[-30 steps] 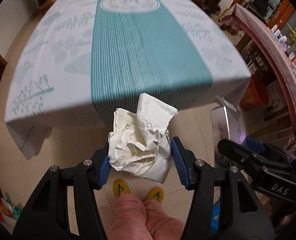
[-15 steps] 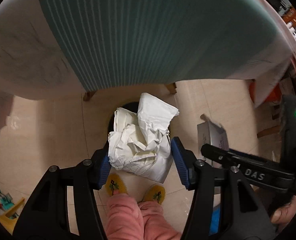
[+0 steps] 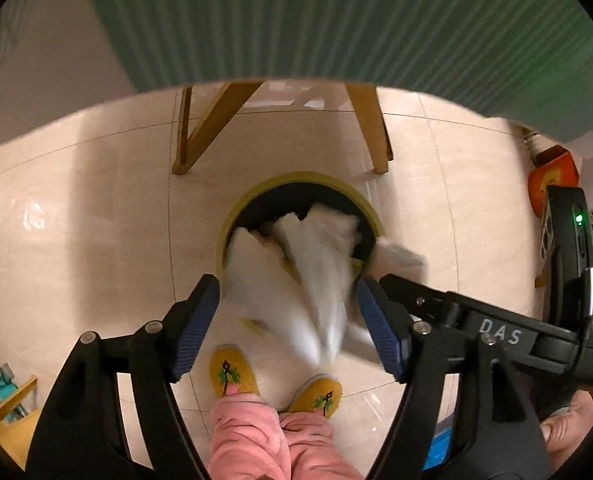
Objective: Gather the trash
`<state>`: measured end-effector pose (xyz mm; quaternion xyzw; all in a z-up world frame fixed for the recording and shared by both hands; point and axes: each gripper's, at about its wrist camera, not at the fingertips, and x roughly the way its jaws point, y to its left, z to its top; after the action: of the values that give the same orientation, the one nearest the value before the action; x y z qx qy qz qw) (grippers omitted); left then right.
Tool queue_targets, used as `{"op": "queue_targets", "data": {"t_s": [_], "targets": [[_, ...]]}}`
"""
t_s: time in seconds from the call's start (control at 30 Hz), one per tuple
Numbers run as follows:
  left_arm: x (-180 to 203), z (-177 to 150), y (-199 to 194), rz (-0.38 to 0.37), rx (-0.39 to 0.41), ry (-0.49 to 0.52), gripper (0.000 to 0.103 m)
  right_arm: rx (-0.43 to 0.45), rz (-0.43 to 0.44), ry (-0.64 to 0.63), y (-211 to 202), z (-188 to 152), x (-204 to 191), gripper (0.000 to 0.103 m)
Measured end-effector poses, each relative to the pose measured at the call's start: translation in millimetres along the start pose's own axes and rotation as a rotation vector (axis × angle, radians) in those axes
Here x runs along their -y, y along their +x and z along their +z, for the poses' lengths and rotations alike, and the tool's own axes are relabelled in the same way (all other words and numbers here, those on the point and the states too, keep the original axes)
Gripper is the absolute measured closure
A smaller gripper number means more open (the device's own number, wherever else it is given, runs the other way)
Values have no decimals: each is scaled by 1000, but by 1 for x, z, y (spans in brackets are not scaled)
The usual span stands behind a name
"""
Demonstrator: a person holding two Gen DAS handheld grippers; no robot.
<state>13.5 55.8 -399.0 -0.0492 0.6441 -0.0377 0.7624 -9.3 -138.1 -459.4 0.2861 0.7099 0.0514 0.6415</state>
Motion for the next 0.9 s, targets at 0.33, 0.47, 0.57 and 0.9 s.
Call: {"op": "queue_targets", "data": {"t_s": [0.33, 0.47, 0.57, 0.9], "targets": [[-9, -8, -19, 55, 78, 56, 21, 119, -42, -114, -32, -4, -25, 17], [-9, -10, -43, 50, 114, 61, 21, 178, -64, -153, -59, -13, -37, 17], [-8, -11, -63, 40, 127, 55, 21, 217, -76, -174, -85, -24, -45, 17], [0, -22, -170, -10, 190, 62, 21, 333, -117, -265, -193, -73, -79, 17]]}}
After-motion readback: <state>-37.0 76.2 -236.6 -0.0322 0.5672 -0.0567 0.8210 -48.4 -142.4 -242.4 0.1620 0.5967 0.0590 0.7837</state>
